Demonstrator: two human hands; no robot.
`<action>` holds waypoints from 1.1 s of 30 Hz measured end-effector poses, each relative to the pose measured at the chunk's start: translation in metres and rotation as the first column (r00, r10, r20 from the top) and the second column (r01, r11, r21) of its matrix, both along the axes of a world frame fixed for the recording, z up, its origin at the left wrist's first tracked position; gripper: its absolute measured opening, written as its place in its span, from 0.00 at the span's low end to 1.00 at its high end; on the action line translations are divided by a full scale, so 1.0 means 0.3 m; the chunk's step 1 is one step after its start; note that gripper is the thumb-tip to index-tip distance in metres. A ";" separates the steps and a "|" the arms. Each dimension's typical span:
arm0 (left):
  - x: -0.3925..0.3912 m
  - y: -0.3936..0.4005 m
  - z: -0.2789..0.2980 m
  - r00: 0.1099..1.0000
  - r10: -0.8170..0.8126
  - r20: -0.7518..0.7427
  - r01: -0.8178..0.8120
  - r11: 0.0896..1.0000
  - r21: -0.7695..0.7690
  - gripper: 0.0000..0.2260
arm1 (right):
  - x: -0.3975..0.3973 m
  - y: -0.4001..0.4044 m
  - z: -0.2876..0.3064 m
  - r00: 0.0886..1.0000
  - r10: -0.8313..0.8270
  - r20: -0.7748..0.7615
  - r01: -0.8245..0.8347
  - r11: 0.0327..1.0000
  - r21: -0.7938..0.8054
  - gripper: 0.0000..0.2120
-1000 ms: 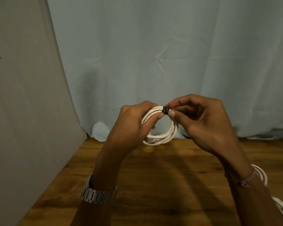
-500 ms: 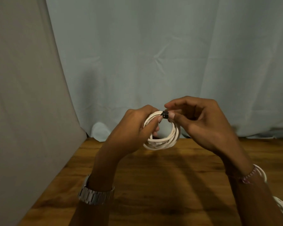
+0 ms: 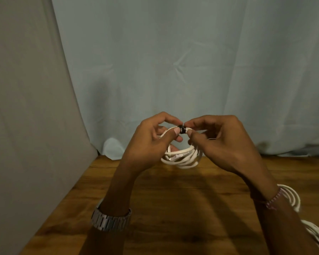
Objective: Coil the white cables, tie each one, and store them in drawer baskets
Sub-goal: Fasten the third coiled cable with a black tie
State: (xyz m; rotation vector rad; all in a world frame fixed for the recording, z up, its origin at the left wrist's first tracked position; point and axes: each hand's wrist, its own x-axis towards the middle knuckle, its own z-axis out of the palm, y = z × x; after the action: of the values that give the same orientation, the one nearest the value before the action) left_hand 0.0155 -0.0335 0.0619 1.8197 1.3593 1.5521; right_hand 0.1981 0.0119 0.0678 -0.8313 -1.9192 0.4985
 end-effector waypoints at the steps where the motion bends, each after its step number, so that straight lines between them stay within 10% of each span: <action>1: -0.002 0.005 -0.003 0.999 0.034 -0.010 -0.034 0.999 0.021 0.05 | 0.000 0.002 0.000 1.000 -0.002 0.003 0.002 1.000 -0.007 0.07; 33: -0.050 -0.047 0.026 0.893 0.199 -0.404 -0.047 0.934 0.355 0.02 | 0.025 -0.026 0.023 0.979 0.199 0.034 -0.191 0.969 -0.158 0.07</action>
State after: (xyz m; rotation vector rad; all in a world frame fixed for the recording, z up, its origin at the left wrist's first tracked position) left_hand 0.0005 -0.0477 0.0695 2.4531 1.4942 1.5799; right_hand 0.2054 0.0042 0.0749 -0.7617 -2.0387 0.7603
